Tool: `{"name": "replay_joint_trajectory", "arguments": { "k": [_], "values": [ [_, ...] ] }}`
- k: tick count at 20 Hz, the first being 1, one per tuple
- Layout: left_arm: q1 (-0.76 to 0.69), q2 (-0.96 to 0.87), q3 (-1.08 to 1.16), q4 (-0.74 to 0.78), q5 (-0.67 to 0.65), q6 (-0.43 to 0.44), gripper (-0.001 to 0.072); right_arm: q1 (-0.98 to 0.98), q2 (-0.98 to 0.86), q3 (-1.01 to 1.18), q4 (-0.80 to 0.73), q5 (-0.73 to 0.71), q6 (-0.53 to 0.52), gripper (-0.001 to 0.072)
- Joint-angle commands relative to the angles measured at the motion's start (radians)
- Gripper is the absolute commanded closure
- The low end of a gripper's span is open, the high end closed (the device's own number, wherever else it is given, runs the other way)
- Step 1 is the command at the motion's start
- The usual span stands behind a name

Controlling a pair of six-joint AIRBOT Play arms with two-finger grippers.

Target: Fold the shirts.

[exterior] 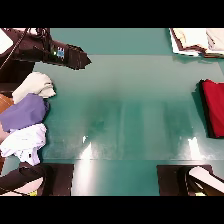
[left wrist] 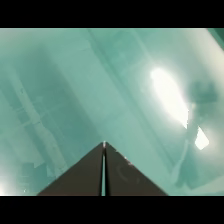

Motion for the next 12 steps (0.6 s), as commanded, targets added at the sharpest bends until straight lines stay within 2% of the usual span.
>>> {"name": "replay_joint_trajectory", "arguments": {
  "k": [1, 2, 3, 6, 7, 8, 9, 12],
  "values": [
    [0.002, -0.001, 0.000, 0.018, -0.001, 0.000, 0.0682, 0.179, 0.069, -0.009, 0.072, -0.091, -0.003, 0.0069],
    [0.002, -0.001, 0.000, 0.017, 0.002, -0.001, 0.0682, 0.248, 0.080, -0.009, 0.071, -0.103, -0.003, 0.0069],
    [0.002, -0.001, 0.000, 0.014, 0.005, -0.001, 0.0681, 0.317, 0.089, -0.009, 0.071, -0.114, -0.003, 0.0107],
    [0.002, -0.001, 0.000, 0.007, 0.005, -0.001, 0.0682, 0.529, 0.106, -0.009, 0.066, -0.161, -0.003, 0.0383],
    [0.002, -0.001, 0.000, 0.007, 0.005, -0.001, 0.0682, 0.594, 0.107, -0.008, 0.063, -0.178, -0.004, 0.0499],
    [0.002, -0.001, 0.000, 0.006, 0.005, -0.001, 0.0682, 0.646, 0.106, -0.009, 0.064, -0.187, -0.017, 0.0649],
    [0.002, -0.001, 0.000, 0.006, 0.005, -0.001, 0.0682, 0.696, 0.106, -0.009, 0.062, -0.200, -0.029, 0.0689],
    [0.002, -0.001, 0.000, 0.006, 0.005, -0.001, 0.0682, 0.780, 0.106, -0.009, 0.062, -0.230, -0.029, 0.0689]
  ]
}}
